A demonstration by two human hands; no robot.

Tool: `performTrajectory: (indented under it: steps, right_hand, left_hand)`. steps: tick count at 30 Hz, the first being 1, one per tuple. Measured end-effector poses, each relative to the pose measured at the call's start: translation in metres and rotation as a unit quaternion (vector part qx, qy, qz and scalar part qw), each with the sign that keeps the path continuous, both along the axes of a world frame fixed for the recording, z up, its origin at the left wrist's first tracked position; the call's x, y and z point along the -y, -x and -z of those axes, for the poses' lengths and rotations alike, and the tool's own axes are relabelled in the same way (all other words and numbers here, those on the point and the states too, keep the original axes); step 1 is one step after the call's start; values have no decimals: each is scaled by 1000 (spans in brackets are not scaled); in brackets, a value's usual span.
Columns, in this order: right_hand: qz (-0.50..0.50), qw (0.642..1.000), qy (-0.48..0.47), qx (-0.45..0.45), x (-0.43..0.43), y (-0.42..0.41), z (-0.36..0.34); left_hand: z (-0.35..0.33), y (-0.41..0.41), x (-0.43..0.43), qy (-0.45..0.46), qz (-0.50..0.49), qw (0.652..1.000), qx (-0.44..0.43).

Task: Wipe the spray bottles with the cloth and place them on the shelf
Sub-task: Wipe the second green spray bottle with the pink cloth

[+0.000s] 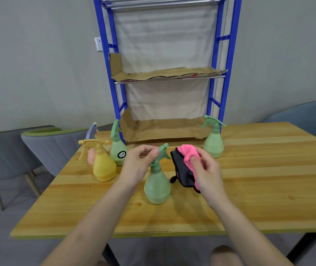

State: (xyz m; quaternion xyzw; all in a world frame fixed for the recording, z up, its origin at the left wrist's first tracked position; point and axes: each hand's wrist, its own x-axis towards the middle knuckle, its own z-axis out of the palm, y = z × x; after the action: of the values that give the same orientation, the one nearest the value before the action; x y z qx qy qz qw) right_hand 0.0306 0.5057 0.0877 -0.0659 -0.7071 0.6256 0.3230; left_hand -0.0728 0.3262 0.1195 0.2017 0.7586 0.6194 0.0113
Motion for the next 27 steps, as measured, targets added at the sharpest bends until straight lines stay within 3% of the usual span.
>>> performTrajectory:
  steps: [3,7,12,19,27]
  right_hand:
    - [47,997,-63,-10,12,7,5]
    - [83,993,-79,-33,35,19,5]
    - [63,996,-40,-39,56,39,11]
    - [58,987,-142,-51,65,29,38]
    - [102,992,-49,-63,65,41,22]
  left_hand:
    - [6,-2,3,-29,13,999,33]
    - [9,-3,0,-45,15,999,28]
    - [9,-2,1,-62,24,997,36]
    - [15,-9,1,-92,37,992,72]
    - [15,-12,4,-86,54,994,41]
